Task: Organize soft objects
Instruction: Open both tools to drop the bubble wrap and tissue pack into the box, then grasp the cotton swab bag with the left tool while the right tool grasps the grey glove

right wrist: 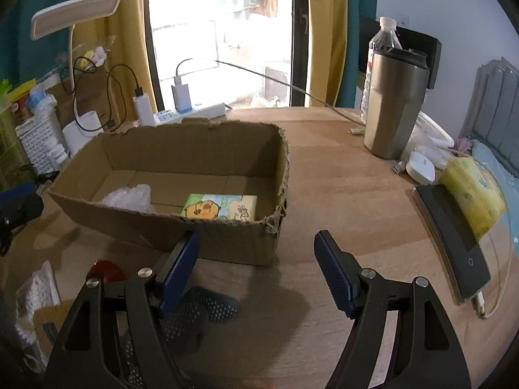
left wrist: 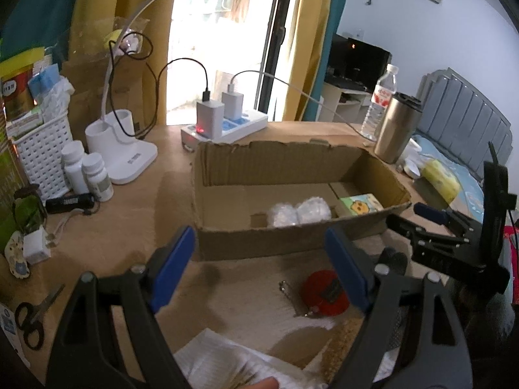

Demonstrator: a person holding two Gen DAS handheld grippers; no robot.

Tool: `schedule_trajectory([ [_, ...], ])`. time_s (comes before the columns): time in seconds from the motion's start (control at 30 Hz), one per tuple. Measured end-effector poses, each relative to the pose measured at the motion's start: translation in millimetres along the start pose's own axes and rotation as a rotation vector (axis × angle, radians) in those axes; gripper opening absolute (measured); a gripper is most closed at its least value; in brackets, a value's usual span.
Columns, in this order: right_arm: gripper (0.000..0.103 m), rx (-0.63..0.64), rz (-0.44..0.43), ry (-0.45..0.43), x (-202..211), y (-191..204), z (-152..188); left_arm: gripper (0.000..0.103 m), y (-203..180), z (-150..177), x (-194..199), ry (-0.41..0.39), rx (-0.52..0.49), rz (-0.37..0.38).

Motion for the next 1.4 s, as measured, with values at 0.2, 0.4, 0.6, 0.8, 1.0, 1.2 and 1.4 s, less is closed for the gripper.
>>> schedule_trajectory([
  [0.2, 0.076, 0.002, -0.017, -0.024, 20.7, 4.6, 3.2, 0.084, -6.1, 4.7, 13.9, -0.023, -0.005, 0.011],
  [0.4, 0.076, 0.012, -0.032, -0.038, 48.4, 14.0, 18.2, 0.084, -13.0, 19.2, 34.3, -0.045, -0.013, 0.028],
  [0.6, 0.076, 0.023, -0.032, -0.062, 71.2, 20.4, 27.1, 0.084, -18.5, 33.1, 54.5, -0.068, -0.015, 0.04],
  [0.8, 0.076, 0.038, -0.042, -0.082, 87.9, 28.7, 36.5, 0.084, -21.5, 48.0, 68.6, -0.077, -0.018, 0.041],
  [1.0, 0.076, 0.054, -0.063, -0.074, 93.8, 38.5, 51.7, 0.084, -22.5, 66.5, 72.7, -0.064, -0.014, 0.041],
  [1.2, 0.076, 0.067, -0.082, -0.053, 90.3, 46.1, 63.2, 0.084, -19.8, 81.2, 71.4, -0.043, -0.001, 0.035],
  [1.4, 0.076, 0.079, -0.098, -0.032, 82.5, 54.7, 69.0, 0.084, -6.3, 94.8, 73.1, -0.027, 0.023, 0.01],
])
Point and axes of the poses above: each gripper's, at about its wrist camera, not at the fingertips, and x roughly against the way its jaws point, y to its left, z to its underside, the point moved 5 cm from there along -x, roughly the way its jaws point, and after that the axes turned 10 degrees about z, right-handed, at the moved point
